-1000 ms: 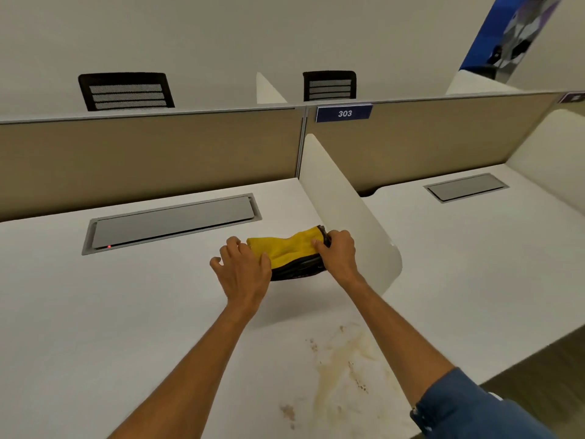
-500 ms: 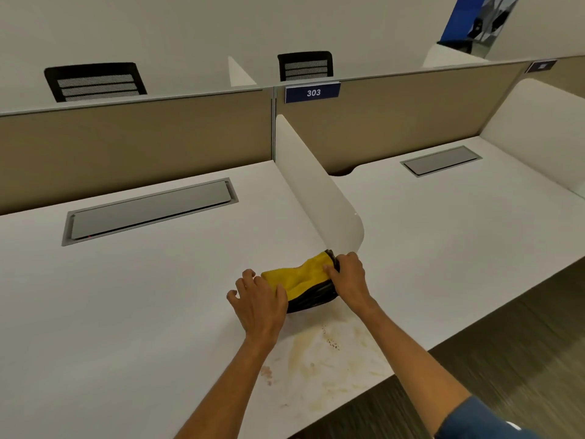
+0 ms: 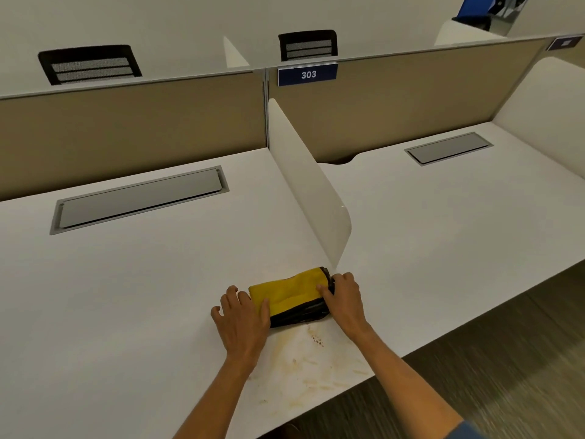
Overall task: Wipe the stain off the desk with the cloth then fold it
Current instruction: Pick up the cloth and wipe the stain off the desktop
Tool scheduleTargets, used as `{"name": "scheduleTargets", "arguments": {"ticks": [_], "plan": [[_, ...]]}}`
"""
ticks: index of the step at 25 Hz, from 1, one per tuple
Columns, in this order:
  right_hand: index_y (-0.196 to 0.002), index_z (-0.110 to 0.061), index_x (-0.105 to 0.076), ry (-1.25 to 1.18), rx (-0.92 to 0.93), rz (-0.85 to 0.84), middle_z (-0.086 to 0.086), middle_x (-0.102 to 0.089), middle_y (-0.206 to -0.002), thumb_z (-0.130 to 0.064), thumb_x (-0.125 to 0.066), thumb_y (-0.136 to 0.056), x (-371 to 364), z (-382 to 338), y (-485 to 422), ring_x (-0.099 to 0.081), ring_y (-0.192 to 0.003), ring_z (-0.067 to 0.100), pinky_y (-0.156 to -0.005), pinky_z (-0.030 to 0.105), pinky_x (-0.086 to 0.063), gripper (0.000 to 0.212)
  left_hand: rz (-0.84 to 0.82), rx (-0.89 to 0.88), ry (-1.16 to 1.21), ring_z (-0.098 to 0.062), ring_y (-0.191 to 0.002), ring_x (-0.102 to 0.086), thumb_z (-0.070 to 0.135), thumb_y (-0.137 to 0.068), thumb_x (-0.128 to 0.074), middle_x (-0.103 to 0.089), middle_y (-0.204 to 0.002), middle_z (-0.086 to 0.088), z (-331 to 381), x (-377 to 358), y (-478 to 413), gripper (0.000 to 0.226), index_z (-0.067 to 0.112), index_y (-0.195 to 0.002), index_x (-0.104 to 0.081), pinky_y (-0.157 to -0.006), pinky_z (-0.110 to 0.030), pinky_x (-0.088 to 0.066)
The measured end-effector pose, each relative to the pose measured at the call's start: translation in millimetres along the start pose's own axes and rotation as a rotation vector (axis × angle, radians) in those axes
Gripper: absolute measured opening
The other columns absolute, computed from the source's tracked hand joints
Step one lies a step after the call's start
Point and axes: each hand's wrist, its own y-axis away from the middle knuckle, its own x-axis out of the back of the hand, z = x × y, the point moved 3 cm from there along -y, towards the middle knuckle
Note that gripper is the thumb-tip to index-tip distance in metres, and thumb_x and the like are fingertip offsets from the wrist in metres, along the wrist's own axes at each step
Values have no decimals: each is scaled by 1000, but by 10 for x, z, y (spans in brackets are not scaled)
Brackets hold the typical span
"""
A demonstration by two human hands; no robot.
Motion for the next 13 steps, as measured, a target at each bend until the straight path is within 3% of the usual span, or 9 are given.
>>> {"name": "scheduleTargets", "arguments": {"ticks": [2,4,8,13], "plan": [[-125,-7,-60,258,174,148,12,-61,-117,-45,-62,-96,44,-83,27,-60,-103,30,-83,38,-51,48,60,-4,39,-36,-132,-53,60,-95,-34,-53,-146,-19,-117,33,-44,70,3,-121,-65,-107,-56,-36],[-136,-11,-57,351,422,197,9,-62,-131,-52,-60,-94,27,-234,42,-60,-116,30,-93,42,-50,59,71,-5,31,-33,-149,-36,63,-96,-32,-36,-162,-16,-276,49,-104,78,5,-145,-50,-120,-54,-22],[-152,-26,-38,389,751,-116,-3,-32,-164,-62,-35,-100,-176,-399,-34,-28,-152,22,-120,47,-27,64,71,-53,-26,-28,-157,-15,70,-94,-17,-16,-170,-7,-613,32,-206,83,20,-160,-25,-126,-54,-8],[-159,-35,-17,576,1101,-387,-12,-10,-169,-50,-24,-107,-332,-306,-193,-4,-158,15,-127,43,-4,55,17,-137,-94,-30,-156,-16,69,-94,-17,-17,-170,-6,-935,-36,-271,78,27,-159,-28,-125,-56,-11]]}}
